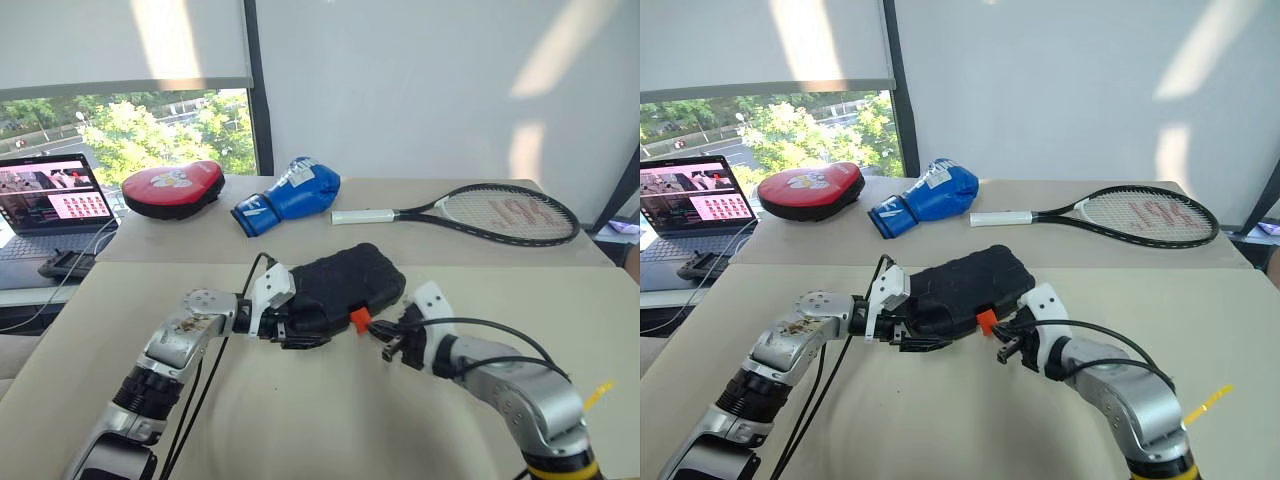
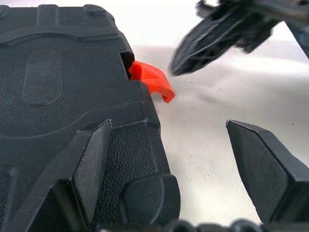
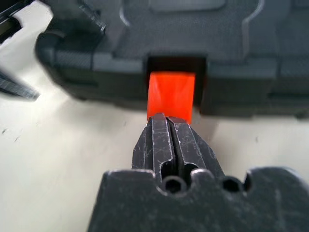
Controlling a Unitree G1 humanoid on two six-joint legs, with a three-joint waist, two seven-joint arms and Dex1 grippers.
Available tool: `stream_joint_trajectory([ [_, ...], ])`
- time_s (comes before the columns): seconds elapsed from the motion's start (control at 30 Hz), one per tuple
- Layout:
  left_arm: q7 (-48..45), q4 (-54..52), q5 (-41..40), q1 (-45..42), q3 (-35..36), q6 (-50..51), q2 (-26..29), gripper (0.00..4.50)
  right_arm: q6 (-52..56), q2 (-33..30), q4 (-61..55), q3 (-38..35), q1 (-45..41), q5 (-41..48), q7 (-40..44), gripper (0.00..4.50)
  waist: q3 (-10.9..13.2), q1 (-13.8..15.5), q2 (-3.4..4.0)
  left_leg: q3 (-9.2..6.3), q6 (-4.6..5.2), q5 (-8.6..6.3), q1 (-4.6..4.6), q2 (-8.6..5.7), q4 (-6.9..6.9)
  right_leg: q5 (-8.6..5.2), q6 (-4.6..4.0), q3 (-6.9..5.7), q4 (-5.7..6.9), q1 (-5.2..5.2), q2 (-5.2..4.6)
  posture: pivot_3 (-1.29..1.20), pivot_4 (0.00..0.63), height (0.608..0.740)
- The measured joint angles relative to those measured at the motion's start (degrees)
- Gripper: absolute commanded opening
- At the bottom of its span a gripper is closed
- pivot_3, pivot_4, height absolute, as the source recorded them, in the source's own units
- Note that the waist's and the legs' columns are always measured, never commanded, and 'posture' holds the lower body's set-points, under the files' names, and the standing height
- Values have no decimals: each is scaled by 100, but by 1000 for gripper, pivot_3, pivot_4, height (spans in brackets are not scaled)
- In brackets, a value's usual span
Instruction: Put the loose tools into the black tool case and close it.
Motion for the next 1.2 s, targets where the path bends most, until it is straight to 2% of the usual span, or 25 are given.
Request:
stream_joint_trajectory([
  [0.17,35,31,12,-9,15,0,7,4089,-246,245,1105,416,-405,-354,9,19,0,-18,-1,2,0,1,0,-3,2,1,-2,4,2,0,0,0,150,740],
  [0.47,98,-70,7,79,62,0,11,4089,-756,402,1446,499,-374,-620,151,19,0,-29,0,2,-3,3,-3,-1,-1,1,-2,3,2,-6,1,0,150,740],
  [0.57,113,-196,-50,206,151,-1,9,4089,-1022,329,1148,418,-58,-658,250,19,1,-30,1,2,-4,2,-4,0,-5,1,-1,2,1,-7,0,0,150,740],
  [0.73,237,-612,-600,757,683,211,-47,4089,-1365,-200,-361,-148,1045,-332,649,19,1,-12,1,1,-20,7,-14,1,-6,-7,13,-1,-7,-11,-8,0,150,740],
  [0.77,251,-701,-728,930,832,218,-42,4089,-1400,-256,-608,-389,1273,-203,707,297,2,-20,1,1,-22,6,-15,2,-6,-8,14,1,-8,-13,-9,0,150,740],
  [0.83,293,-985,-1051,1226,1088,465,63,4500,-1515,-386,-1058,-903,1712,22,841,728,4,-21,0,2,-24,5,-22,0,-5,-8,14,1,-10,-16,-12,0,150,740],
  [1.0,564,-1762,-1828,2075,2175,1057,511,4500,-1761,-911,-2086,-2256,3048,713,1488,2512,7,0,2,-1,-19,-7,-17,2,-6,-12,19,-2,-12,-11,-19,0,150,740],
  [1.07,621,-2145,-2090,2681,2654,1197,725,4500,-1894,-1036,-2423,-3056,3763,980,1804,3178,9,5,5,-1,-19,-9,-14,3,-8,-14,21,0,-15,-8,-24,0,150,740],
  [1.17,697,-2379,-2292,3369,3171,1352,962,4500,-2047,-1137,-2559,-4086,4455,1188,2116,4163,10,18,3,-1,-17,-12,-7,3,-6,-17,23,3,-18,0,-23,0,150,740],
  [1.2,701,-2469,-2341,3512,3288,1350,1009,4500,-2083,-1163,-2583,-4298,4594,1281,2190,4443,10,21,3,-1,3,-24,-7,4,-6,-36,52,5,-26,0,-25,0,150,740],
])
